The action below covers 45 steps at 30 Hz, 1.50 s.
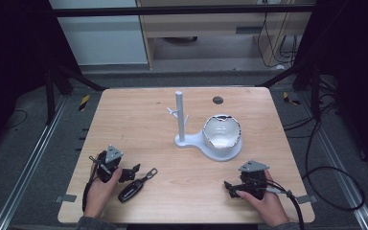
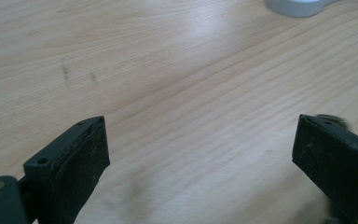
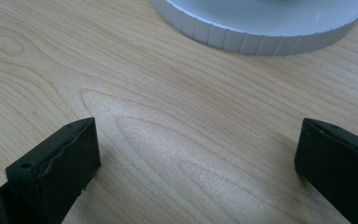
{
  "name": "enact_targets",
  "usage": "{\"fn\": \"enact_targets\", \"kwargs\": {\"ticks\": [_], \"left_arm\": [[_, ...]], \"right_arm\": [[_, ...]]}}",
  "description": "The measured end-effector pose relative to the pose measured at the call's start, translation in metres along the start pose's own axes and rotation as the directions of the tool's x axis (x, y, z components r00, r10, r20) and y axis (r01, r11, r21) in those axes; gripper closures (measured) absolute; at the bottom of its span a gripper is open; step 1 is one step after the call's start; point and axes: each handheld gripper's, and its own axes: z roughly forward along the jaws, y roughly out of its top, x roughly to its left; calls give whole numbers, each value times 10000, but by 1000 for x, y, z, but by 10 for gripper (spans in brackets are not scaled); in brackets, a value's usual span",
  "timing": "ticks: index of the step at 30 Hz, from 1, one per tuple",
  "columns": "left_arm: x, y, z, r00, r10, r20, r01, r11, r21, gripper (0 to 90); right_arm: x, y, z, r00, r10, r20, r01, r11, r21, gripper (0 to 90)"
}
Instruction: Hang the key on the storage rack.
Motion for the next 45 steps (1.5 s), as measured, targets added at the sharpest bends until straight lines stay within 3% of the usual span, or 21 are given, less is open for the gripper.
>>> {"fn": "enact_targets", "kwargs": {"ticks": [1,2,3,5,7,10,11,13,15,16,21,24,27,28,29,34,37,38,39,41,45], "left_arm": [[-5,5,-5,9951,-480,866,470,9988,142,38],[-5,5,-5,9951,-480,866,470,9988,142,40],[-7,9,-7,9890,-668,1321,643,9977,228,40],[-13,15,-7,9873,-523,1500,472,9982,376,47],[-23,21,-5,9908,-17,1355,-111,9955,938,53],[-40,30,-3,9909,737,1129,-980,9689,2274,50],[-44,34,-4,9908,1011,904,-1222,9550,2704,49],[-52,40,-6,9848,1585,716,-1730,9364,3052,44],[-55,44,-6,9870,1432,733,-1599,9247,3456,39],[-56,44,-4,9882,1464,455,-1527,9151,3732,42],[-59,48,0,9818,1831,507,-1884,9036,3846,55],[-63,54,1,9738,2142,761,-2265,8859,4048,105],[-62,56,5,9728,2148,865,-2309,8720,4317,109],[-59,56,9,9727,2115,955,-2316,8589,4568,104],[-59,56,9,9727,2115,955,-2316,8589,4568,92],[-60,57,12,9702,1998,1369,-2415,8396,4865,126],[-61,57,12,9705,1952,1414,-2400,8382,4897,154],[-61,58,13,9685,2042,1428,-2488,8223,5118,203],[-61,58,13,9685,2042,1428,-2488,8223,5118,213],[-60,58,14,9684,2049,1421,-2493,8089,5325,239],[-62,58,18,9608,2234,1643,-2773,7708,5736,319]], "right_arm": [[0,0,0,10000,4,-1,-4,10000,2,5],[0,0,0,10000,4,-1,-4,10000,2,5],[0,0,0,10000,8,1,-8,10000,1,4],[0,0,0,10000,4,0,-4,10000,1,5],[0,0,0,10000,29,1,-29,10000,6,5],[0,0,0,10000,33,-36,-33,10000,11,5],[0,0,0,10000,32,-45,-32,10000,12,5],[0,0,-1,10000,-15,-96,16,10000,18,4],[0,0,-1,9999,-21,-105,21,10000,21,5],[0,0,-1,9999,-22,-122,22,10000,17,5],[0,0,-1,9999,-63,-124,63,10000,12,5],[0,0,-1,9999,-51,-137,52,10000,13,5],[0,0,-1,9999,-60,-122,60,10000,16,4],[0,0,-1,9999,-55,-134,55,10000,13,4],[0,0,-1,9999,-55,-134,55,10000,13,4],[0,0,-1,9999,-54,-135,55,10000,14,5],[0,0,-1,9999,-57,-136,58,10000,11,5],[0,0,-1,9999,-52,-137,53,10000,16,5],[0,0,-1,9999,-52,-137,53,10000,16,5],[0,0,-1,9999,-50,-137,51,10000,14,5],[0,0,-1,9999,-57,-139,57,10000,14,5]]}}
